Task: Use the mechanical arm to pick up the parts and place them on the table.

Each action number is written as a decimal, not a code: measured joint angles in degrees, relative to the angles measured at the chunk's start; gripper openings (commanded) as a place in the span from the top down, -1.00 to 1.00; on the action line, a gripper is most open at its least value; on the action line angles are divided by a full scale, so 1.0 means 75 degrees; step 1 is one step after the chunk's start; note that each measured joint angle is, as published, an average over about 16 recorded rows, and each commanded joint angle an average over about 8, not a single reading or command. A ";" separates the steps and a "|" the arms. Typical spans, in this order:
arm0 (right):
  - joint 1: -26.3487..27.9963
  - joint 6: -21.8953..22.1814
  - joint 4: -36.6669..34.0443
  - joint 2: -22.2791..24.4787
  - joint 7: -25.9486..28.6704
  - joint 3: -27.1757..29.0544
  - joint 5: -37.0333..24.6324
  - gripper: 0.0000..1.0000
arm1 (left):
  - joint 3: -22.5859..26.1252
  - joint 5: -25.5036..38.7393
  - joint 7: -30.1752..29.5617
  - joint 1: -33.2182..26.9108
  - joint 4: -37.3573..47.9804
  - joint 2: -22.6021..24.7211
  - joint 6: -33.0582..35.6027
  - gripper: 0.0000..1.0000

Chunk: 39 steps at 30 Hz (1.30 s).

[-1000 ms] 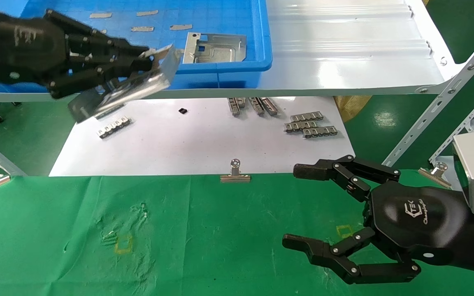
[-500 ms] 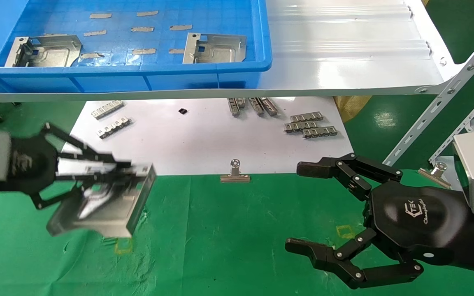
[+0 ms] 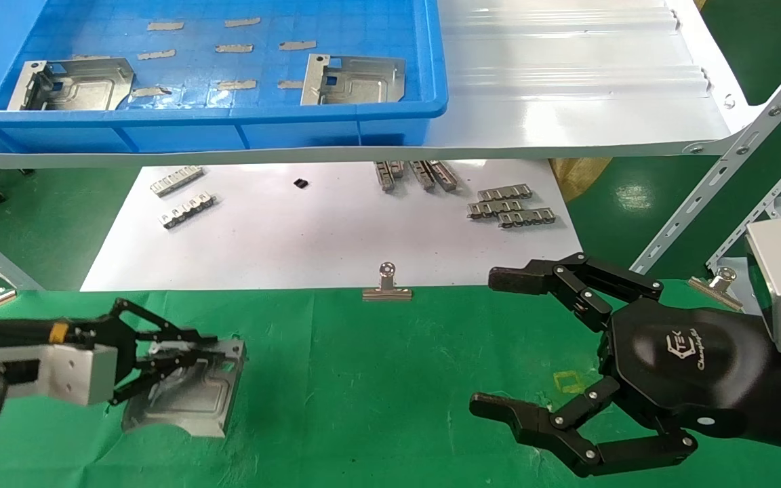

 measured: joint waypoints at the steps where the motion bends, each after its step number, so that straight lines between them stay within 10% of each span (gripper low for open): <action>1: 0.0000 0.0000 0.0000 0.0000 0.0000 0.0000 0.0000 -1.00 | -0.0013 -0.0033 0.0073 0.0114 -0.0026 -0.0010 -0.0078 0.22; 7: 0.0000 0.0000 0.0000 0.0000 0.0000 0.0000 0.0000 -1.00 | -0.0077 -0.0190 0.0444 0.0643 -0.0099 -0.0015 -0.0441 -1.00; 18: 0.0000 0.0000 0.0000 0.0000 0.0000 0.0000 0.0000 -1.00 | -0.0122 -0.0405 0.0460 0.0909 0.0065 0.0030 -0.0463 -1.00; 39: -0.0002 0.0002 -0.0002 0.0001 0.0000 0.0000 0.0001 -1.00 | -0.0201 -0.1958 -0.2700 0.0787 0.1904 0.0258 0.1802 -1.00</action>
